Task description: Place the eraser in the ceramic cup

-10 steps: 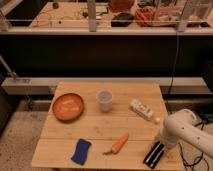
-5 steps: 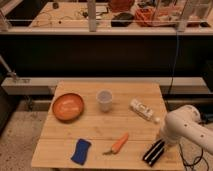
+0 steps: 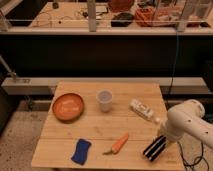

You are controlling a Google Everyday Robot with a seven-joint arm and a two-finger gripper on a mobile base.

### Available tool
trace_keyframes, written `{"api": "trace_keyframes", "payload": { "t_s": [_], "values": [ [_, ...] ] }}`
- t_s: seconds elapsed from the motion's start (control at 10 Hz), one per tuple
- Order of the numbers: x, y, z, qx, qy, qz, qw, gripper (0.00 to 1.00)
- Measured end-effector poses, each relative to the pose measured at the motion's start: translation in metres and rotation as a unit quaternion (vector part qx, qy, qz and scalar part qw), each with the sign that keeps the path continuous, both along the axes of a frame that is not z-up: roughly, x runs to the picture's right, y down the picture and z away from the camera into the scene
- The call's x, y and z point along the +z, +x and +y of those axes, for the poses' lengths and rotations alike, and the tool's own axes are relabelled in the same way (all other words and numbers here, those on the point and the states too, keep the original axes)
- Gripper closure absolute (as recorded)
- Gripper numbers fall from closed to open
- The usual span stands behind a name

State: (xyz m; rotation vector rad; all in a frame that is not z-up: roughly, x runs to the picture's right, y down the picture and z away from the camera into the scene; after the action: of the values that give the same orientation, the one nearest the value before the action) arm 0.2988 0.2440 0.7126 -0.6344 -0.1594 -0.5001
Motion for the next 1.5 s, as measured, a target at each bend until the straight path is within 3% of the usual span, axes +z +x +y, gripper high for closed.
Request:
{"api": "trace_keyframes", "payload": {
  "t_s": [0.4, 0.7, 0.8, 1.2, 1.4, 1.5],
  "values": [
    [-0.014, -0.004, -0.02, -0.003, 0.005, -0.004, 1.0, 1.0],
    [-0.026, -0.006, -0.032, -0.006, 0.008, -0.006, 0.9999, 0.93],
    [-0.027, -0.006, -0.035, -0.006, 0.007, -0.007, 0.9999, 0.89],
    [-0.028, -0.011, -0.04, -0.004, 0.012, -0.015, 0.9998, 0.53],
    [-0.036, -0.013, -0.056, -0.001, 0.017, -0.015, 0.9997, 0.54],
    [-0.04, -0.016, -0.065, -0.002, 0.02, -0.017, 0.9997, 0.63]
  ]
}}
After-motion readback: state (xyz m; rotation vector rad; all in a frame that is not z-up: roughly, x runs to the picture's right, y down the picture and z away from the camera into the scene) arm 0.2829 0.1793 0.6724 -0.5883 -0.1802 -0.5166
